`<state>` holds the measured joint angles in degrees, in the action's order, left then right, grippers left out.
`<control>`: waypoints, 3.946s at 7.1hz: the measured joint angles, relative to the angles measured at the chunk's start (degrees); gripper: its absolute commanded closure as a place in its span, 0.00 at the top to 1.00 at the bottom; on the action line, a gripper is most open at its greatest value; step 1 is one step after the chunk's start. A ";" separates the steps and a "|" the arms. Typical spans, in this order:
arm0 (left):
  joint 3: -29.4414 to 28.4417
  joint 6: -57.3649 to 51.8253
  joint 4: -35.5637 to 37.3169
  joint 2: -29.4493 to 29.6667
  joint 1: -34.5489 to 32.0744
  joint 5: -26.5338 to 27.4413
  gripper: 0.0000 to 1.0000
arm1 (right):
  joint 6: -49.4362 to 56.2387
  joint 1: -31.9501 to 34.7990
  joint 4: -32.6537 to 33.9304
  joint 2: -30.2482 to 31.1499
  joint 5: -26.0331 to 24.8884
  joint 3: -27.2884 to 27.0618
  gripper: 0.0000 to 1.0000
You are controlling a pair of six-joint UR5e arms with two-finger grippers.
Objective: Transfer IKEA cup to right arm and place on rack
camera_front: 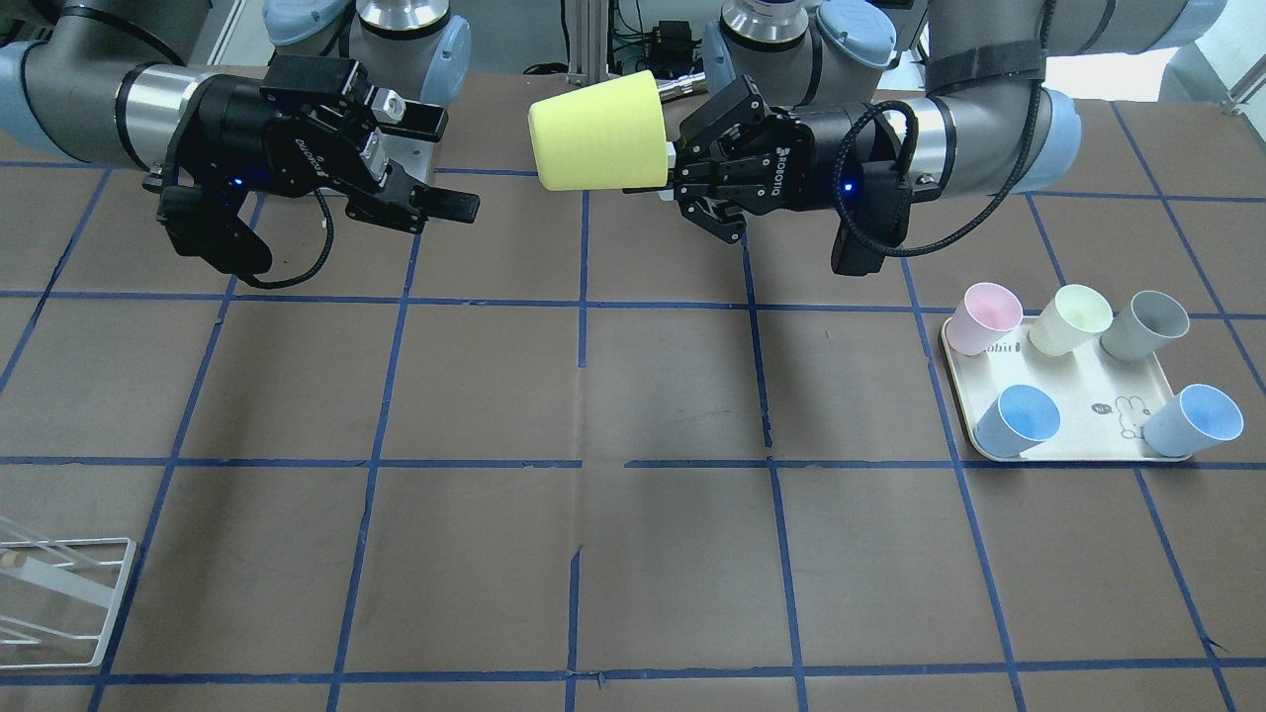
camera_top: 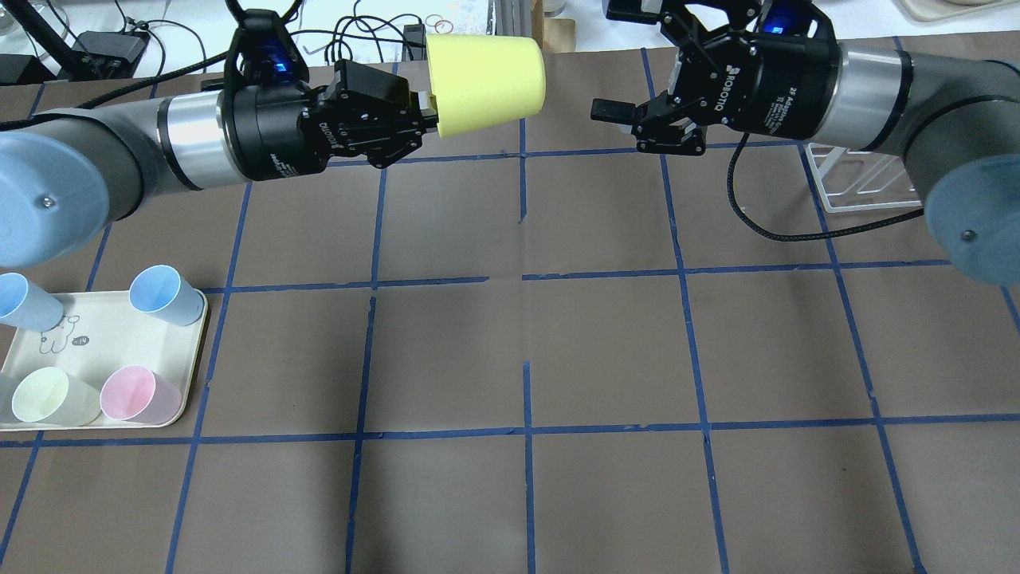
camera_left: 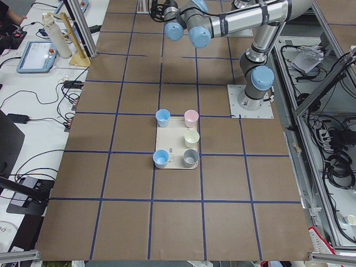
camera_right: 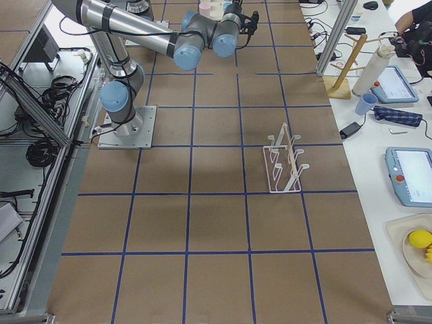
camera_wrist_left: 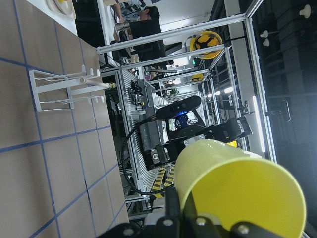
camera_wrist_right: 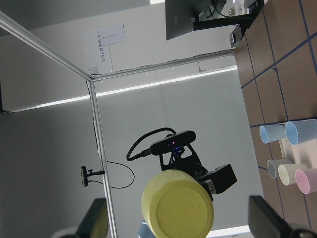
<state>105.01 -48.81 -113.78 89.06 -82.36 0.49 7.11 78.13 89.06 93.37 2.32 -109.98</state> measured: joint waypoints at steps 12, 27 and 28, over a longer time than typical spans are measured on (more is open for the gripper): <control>1.52 -0.08 1.52 -0.59 -1.66 -1.85 0.00 | -4.71 5.21 1.02 1.37 0.36 0.40 0.98; 3.03 2.14 3.65 -1.08 -1.66 -2.74 0.00 | -6.84 5.89 3.83 1.68 -5.59 2.28 0.66; 3.04 2.14 3.65 -1.08 -1.66 -2.76 0.00 | -6.94 5.89 3.96 1.56 -5.50 2.41 0.52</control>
<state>108.05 -46.67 -110.13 87.98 -84.02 -2.26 0.17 84.02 93.02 94.94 -3.18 -107.57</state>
